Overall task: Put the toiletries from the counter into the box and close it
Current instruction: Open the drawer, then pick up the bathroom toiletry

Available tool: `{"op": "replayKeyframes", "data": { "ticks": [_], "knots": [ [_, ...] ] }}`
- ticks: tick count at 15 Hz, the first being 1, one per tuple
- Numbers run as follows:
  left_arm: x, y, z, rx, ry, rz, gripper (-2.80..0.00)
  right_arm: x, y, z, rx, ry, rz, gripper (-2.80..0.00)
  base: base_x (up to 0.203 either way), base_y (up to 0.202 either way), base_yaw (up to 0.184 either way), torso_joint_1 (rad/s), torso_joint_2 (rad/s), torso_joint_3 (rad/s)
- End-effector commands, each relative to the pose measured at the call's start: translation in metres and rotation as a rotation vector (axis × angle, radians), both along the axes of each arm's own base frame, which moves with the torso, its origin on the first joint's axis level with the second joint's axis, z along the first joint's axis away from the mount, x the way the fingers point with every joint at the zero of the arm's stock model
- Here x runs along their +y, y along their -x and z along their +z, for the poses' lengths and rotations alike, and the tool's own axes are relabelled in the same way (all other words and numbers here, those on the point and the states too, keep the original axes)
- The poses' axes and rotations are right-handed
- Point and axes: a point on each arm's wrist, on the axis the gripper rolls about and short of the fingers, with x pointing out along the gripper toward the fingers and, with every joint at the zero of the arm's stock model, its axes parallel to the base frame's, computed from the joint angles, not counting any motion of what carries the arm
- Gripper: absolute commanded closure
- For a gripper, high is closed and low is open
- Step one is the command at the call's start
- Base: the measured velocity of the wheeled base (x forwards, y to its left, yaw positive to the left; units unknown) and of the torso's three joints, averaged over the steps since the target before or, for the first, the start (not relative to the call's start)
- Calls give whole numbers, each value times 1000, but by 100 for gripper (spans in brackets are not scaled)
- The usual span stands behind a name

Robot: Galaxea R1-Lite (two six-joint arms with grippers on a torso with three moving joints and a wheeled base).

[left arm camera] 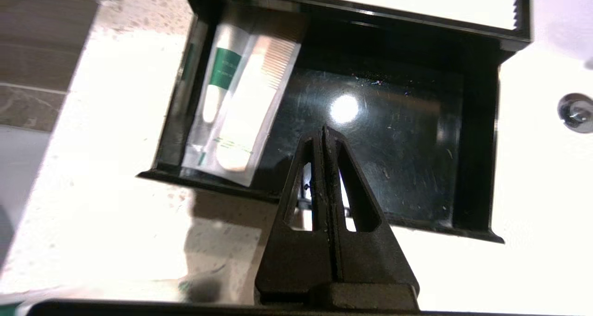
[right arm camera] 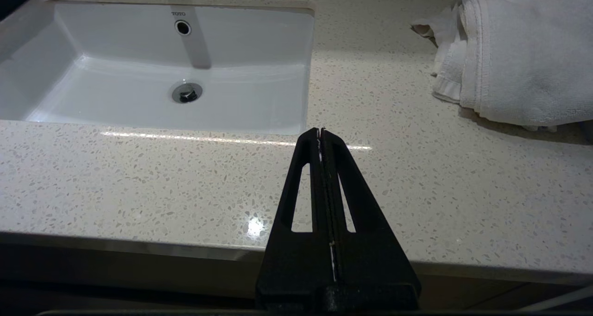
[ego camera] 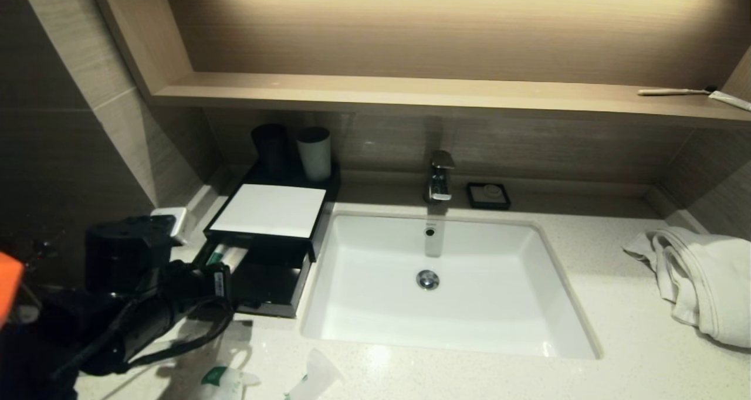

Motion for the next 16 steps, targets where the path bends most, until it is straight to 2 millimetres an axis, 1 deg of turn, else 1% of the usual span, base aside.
{"op": "replayKeyframes", "data": {
  "ticks": [1, 4, 9, 12, 14, 16],
  "knots": [
    [5, 18, 23, -59, 18, 2, 0, 0, 0, 0, 0, 0, 1, 0, 0, 0, 0, 0, 0, 0],
    [12, 40, 30, -10, 3, 2, 0, 0, 0, 0, 0, 0, 1, 0, 0, 0, 0, 0, 0, 0],
    [24, 78, 21, 93, -16, 2, 0, 0, 0, 0, 0, 0, 1, 0, 0, 0, 0, 0, 0, 0],
    [28, 88, 18, 142, -27, 3, 0, 0, 0, 0, 0, 0, 1, 0, 0, 0, 0, 0, 0, 0],
    [27, 91, 11, 174, -28, -17, 0, 0, 0, 0, 0, 0, 1, 0, 0, 0, 0, 0, 0, 0],
    [27, 92, 9, 190, -5, -46, 0, 0, 0, 0, 0, 0, 1, 0, 0, 0, 0, 0, 0, 0]
  ]
}}
